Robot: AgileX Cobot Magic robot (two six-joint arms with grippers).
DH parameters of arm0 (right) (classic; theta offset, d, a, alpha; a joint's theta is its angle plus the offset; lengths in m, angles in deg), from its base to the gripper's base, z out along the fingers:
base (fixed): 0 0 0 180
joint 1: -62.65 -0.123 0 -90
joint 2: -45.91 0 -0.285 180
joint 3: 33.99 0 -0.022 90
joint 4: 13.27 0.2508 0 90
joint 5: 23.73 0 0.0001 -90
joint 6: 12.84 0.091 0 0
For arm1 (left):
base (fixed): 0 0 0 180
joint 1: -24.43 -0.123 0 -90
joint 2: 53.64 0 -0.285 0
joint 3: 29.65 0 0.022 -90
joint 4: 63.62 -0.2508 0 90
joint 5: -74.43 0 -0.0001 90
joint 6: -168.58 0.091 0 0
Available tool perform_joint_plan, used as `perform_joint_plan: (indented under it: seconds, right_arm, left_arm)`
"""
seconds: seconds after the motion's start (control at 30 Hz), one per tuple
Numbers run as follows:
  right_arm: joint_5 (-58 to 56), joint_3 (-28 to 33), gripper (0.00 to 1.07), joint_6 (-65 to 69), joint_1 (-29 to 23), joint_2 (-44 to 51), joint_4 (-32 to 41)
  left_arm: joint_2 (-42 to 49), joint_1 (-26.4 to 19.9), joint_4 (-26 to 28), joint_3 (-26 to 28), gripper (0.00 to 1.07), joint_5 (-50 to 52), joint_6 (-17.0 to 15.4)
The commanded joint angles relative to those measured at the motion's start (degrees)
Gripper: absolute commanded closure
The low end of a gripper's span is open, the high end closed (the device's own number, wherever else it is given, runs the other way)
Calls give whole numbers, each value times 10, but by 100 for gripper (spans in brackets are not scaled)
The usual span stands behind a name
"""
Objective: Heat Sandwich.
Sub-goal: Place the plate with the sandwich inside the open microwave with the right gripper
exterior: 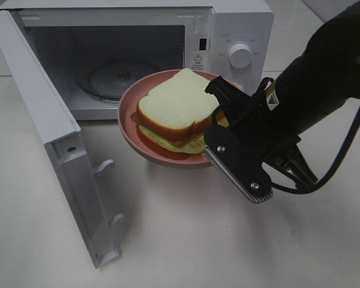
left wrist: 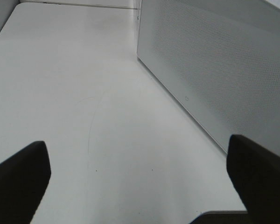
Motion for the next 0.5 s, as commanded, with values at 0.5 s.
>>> perform_joint_plan:
  seconds: [0.5]
  right_arm:
    - [69, -15, 107, -5, -15, -39, 5]
  left_arm:
    - [10, 4, 0, -1, 10, 7, 0]
